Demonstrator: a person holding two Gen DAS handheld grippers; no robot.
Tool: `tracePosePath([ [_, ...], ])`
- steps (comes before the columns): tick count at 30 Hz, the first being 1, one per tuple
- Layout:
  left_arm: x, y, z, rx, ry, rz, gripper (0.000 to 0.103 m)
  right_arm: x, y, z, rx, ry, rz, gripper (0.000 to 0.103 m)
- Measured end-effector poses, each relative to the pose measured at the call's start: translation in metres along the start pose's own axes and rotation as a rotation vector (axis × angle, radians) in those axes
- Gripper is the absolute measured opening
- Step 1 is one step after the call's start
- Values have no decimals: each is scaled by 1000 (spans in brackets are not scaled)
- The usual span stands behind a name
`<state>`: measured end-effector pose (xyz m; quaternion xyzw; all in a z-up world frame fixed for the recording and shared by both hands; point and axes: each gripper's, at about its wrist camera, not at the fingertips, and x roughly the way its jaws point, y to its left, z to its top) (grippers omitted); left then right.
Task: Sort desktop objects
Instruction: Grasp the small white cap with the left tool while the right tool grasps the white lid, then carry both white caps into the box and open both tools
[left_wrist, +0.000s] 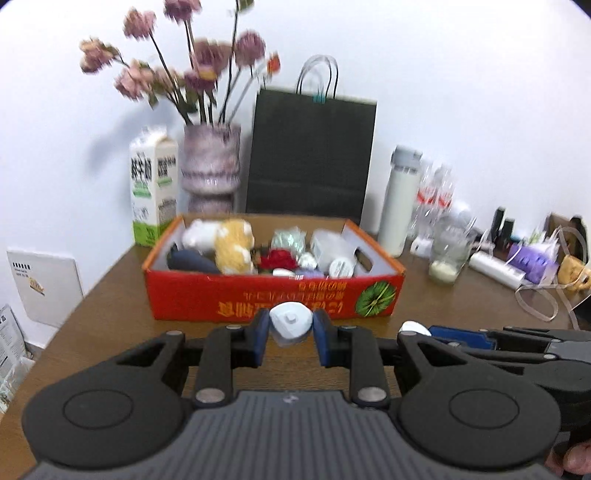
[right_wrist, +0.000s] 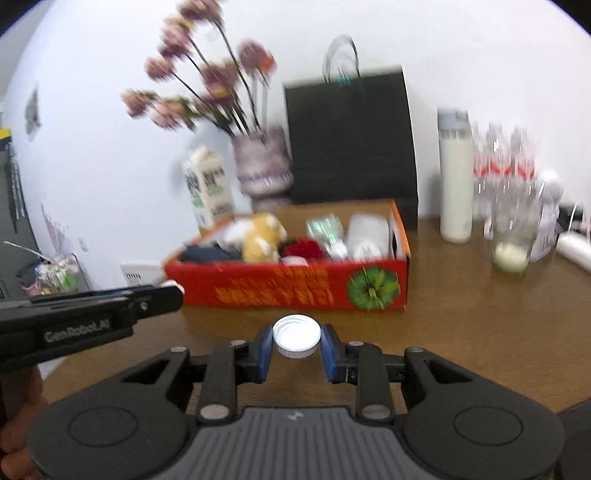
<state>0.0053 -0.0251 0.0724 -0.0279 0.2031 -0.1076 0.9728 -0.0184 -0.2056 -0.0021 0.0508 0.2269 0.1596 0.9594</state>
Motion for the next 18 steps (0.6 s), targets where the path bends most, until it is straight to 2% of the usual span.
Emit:
tracePosePath([
  [7, -74, -4, 10, 2, -135, -24, 27, -78, 39, 22, -78, -168, -18, 27],
  [13, -131, -14, 7, 13, -222, -46, 27, -131, 58, 22, -119, -254, -45, 27],
  [18, -163, -22, 12, 5, -293, -45, 26, -167, 65, 23, -142, -315, -62, 27],
])
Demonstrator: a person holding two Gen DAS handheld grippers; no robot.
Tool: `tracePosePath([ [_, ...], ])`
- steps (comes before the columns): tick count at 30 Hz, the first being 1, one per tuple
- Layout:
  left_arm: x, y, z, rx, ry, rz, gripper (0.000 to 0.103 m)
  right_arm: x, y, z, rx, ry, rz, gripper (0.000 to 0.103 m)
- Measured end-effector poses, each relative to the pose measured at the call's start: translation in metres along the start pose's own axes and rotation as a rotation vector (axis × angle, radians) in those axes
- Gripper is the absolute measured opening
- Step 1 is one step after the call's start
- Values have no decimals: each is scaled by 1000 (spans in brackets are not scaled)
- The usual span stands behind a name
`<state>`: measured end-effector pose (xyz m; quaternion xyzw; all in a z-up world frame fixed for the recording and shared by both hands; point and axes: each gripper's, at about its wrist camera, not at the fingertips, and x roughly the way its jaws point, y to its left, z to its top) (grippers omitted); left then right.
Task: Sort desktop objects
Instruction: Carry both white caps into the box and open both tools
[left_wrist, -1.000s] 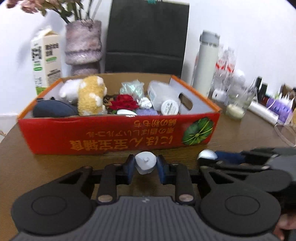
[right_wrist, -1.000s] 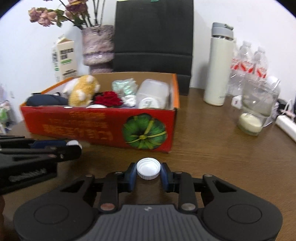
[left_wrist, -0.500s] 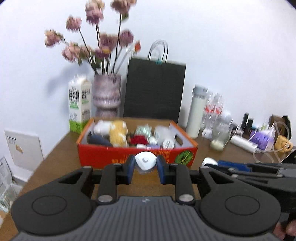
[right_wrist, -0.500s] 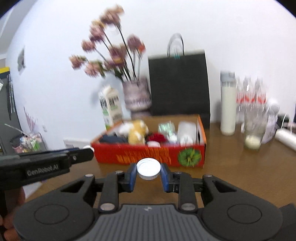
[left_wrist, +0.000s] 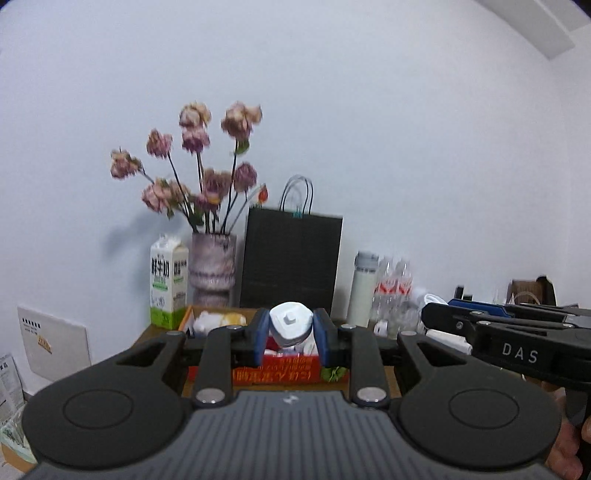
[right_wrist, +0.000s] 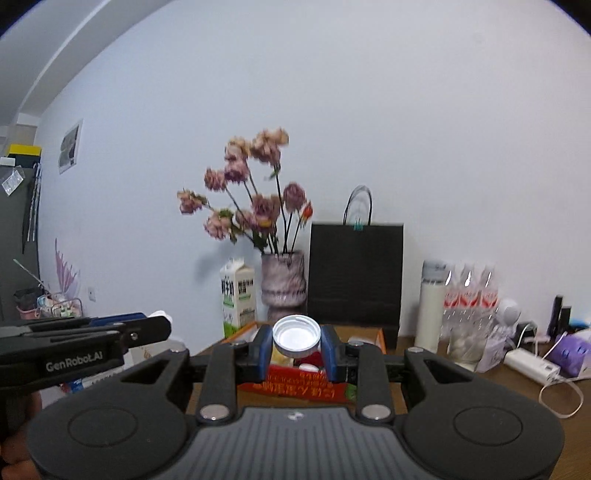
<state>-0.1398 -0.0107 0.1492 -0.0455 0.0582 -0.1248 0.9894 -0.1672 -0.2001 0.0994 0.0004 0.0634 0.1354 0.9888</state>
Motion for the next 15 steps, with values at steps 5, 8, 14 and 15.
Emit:
tracePosePath([
  [5, 5, -4, 32, 31, -49, -11, 26, -7, -10, 31, -13, -52, -28, 27],
  [8, 32, 1, 59, 18, -29, -42, 26, 8, -26, 59, 4, -59, -14, 27],
  [14, 126, 17, 96, -85, 114, -107, 26, 89, -62, 98, 29, 57, -8, 27],
  [15, 147, 20, 97, -102, 146, -106, 26, 110, -68, 100, 35, 104, 2, 27],
])
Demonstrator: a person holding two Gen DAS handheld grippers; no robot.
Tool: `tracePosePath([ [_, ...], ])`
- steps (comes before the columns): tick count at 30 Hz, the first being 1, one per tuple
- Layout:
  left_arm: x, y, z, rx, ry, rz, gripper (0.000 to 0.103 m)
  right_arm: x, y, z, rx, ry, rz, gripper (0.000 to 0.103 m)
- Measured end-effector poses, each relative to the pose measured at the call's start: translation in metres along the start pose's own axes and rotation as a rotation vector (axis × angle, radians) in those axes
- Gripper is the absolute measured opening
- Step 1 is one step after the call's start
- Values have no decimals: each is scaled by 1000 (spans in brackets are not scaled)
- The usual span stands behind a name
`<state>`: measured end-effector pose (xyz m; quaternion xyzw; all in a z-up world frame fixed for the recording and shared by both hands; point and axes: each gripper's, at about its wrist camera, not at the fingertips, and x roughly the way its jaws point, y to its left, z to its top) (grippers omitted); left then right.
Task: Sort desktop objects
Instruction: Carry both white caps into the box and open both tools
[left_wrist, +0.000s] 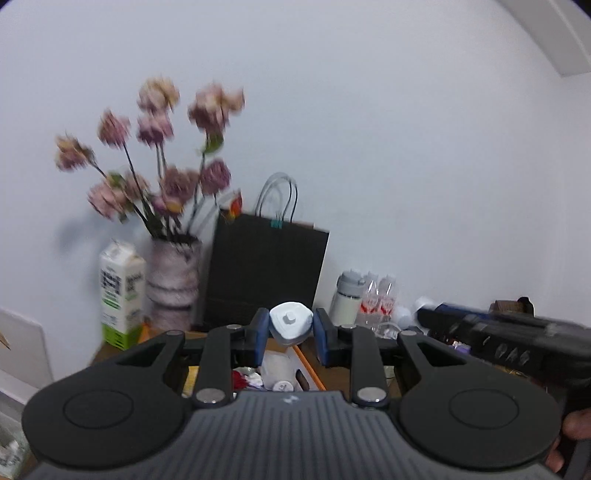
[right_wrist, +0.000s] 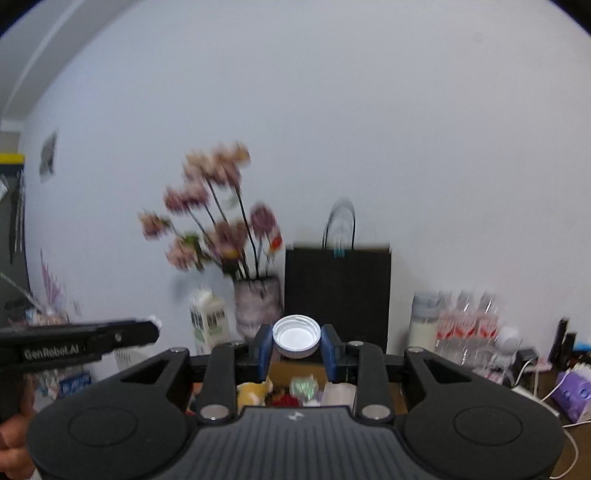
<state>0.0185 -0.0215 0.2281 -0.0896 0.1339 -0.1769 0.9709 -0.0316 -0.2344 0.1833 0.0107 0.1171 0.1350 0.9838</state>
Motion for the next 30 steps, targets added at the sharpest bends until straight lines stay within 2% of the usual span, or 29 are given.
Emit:
tracePosePath([
  [4, 81, 18, -2, -45, 162, 6, 26, 89, -25, -5, 72, 212, 46, 27],
  [8, 161, 36, -31, -63, 341, 23, 26, 168, -38, -33, 73, 391, 2, 27],
  [11, 197, 51, -57, -103, 428, 29, 26, 210, -48, -58, 80, 487, -34, 27],
  [18, 253, 73, -96, -125, 539, 20, 27, 264, -57, -102, 98, 594, -69, 27],
  [22, 265, 83, -99, -138, 555, 1, 31, 273, -61, -112, 88, 606, -98, 28],
  [25, 265, 86, -97, -126, 531, -5, 43, 277, -65, -111, 97, 597, -101, 28],
  [28, 265, 88, -90, -101, 515, 13, 60, 281, -64, -107, 101, 586, -106, 32],
  [29, 265, 89, -86, -92, 515, 27, 73, 281, -63, -104, 102, 580, -107, 34],
  [30, 265, 90, -82, -82, 513, 45, 83, 282, -62, -102, 104, 573, -105, 35],
])
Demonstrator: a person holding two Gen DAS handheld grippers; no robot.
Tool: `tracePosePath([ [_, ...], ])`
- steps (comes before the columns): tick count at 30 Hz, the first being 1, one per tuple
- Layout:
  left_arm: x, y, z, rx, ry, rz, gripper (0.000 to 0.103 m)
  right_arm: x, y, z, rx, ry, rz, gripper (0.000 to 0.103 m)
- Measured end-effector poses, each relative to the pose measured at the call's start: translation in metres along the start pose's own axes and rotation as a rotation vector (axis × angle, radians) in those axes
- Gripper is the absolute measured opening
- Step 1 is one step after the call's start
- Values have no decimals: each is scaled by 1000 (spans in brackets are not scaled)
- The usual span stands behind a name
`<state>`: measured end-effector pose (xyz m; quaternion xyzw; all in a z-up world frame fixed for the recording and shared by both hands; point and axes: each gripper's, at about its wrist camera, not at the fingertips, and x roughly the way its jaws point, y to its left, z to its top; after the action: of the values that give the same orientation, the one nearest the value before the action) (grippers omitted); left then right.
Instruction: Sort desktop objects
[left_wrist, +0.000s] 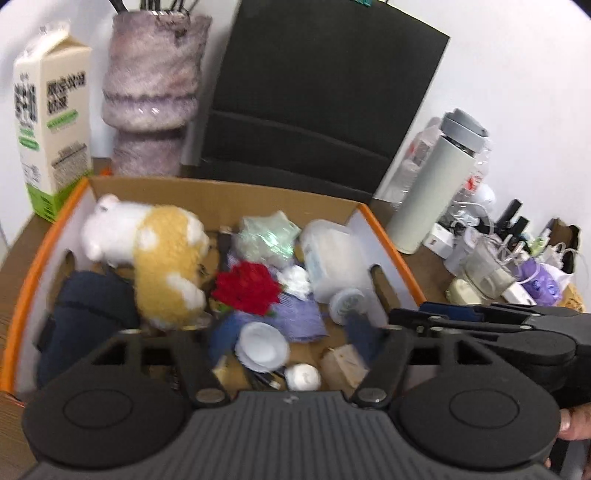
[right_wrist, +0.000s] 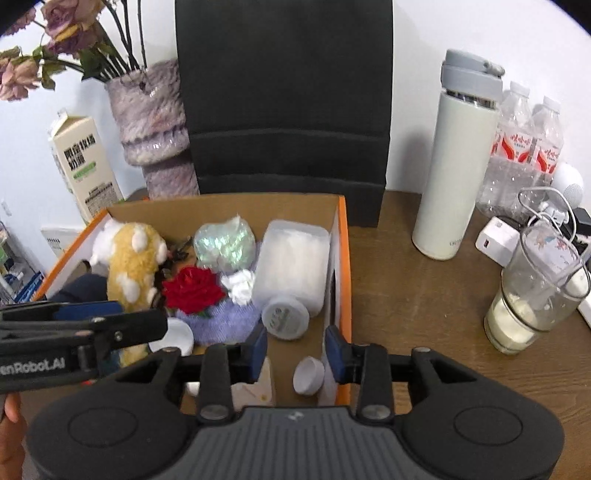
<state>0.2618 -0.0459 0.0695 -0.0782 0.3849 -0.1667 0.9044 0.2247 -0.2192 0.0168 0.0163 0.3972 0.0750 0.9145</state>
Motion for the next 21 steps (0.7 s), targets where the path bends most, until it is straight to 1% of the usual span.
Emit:
tracePosePath([
  [1, -3, 1, 2, 5, -9, 16, 85, 0, 2, 1, 2, -1, 2, 36],
  [2, -7, 3, 3, 13, -18, 38, 92, -2, 4, 3, 4, -1, 6, 39],
  [3, -11, 5, 4, 21, -29, 76, 101, -3, 6, 3, 4, 1, 11, 47],
  [4, -15, 6, 4, 23, -44, 108, 103, -4, 10, 3, 0, 4, 18, 51],
  [5, -19, 8, 3, 28, -59, 135, 103, -6, 13, 2, -6, 3, 27, 57],
  [6, -22, 10, 1, 36, -61, 162, 103, -7, 17, 0, -11, 0, 33, 59],
  [10, -32, 15, -9, 55, -30, 231, 103, -13, 26, -8, 3, -6, 39, 61],
  [12, -42, 15, -18, 74, -36, 251, 103, -21, 28, -14, 21, -26, 50, 65],
  [14, -52, 15, -27, 79, -43, 268, 103, -31, 31, -22, 23, -54, 43, 68],
  [19, -79, 15, -54, 61, -54, 288, 103, -58, 38, -46, 13, -112, 32, 70],
  [21, -88, 15, -67, 55, -64, 300, 103, -69, 43, -59, -4, -153, 29, 72],
])
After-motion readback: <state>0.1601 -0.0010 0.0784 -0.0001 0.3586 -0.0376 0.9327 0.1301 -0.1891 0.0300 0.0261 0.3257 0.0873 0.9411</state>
